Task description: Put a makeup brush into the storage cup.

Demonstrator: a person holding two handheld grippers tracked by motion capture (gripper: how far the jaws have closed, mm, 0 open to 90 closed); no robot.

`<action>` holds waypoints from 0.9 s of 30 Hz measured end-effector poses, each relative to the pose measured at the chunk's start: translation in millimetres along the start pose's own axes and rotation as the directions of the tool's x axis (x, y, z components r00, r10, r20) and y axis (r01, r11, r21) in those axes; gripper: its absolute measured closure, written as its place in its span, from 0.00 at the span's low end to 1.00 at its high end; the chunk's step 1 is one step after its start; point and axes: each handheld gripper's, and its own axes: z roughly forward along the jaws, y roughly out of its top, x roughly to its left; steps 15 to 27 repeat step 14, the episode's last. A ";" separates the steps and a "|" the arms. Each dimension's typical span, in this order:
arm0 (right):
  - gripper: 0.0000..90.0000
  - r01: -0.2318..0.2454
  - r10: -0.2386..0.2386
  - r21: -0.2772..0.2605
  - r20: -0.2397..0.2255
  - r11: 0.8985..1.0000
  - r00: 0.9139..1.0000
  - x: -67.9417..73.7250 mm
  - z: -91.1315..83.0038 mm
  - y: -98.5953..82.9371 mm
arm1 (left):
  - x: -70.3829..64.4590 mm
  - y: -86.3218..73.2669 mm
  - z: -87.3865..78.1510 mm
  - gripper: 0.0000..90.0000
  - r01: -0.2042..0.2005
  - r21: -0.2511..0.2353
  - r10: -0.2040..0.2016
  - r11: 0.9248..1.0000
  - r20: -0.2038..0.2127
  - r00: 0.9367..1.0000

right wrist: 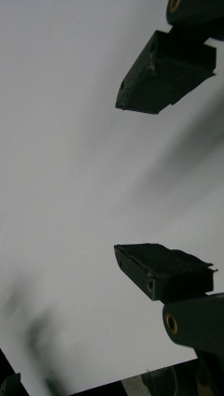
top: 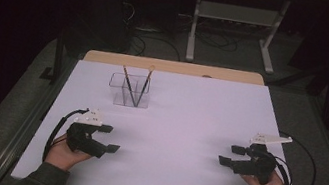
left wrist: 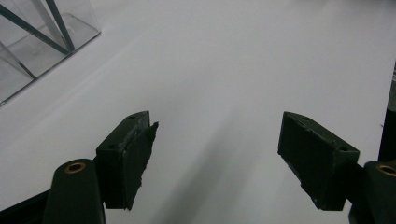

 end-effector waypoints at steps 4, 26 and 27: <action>0.25 -0.001 0.001 -0.006 -0.004 1.000 1.000 0.0 -0.1 -2.1 | 0.6 -1.2 2.2 0.28 -0.003 0.009 0.003 1.000 0.000 1.000; 0.24 0.007 -0.007 -0.012 0.001 1.000 1.000 1.4 1.0 -5.7 | 2.4 -2.5 2.6 0.28 0.003 0.006 -0.003 1.000 0.002 1.000; 0.24 0.007 -0.007 -0.012 0.001 1.000 1.000 1.4 1.0 -5.7 | 2.4 -2.5 2.6 0.28 0.003 0.006 -0.003 1.000 0.002 1.000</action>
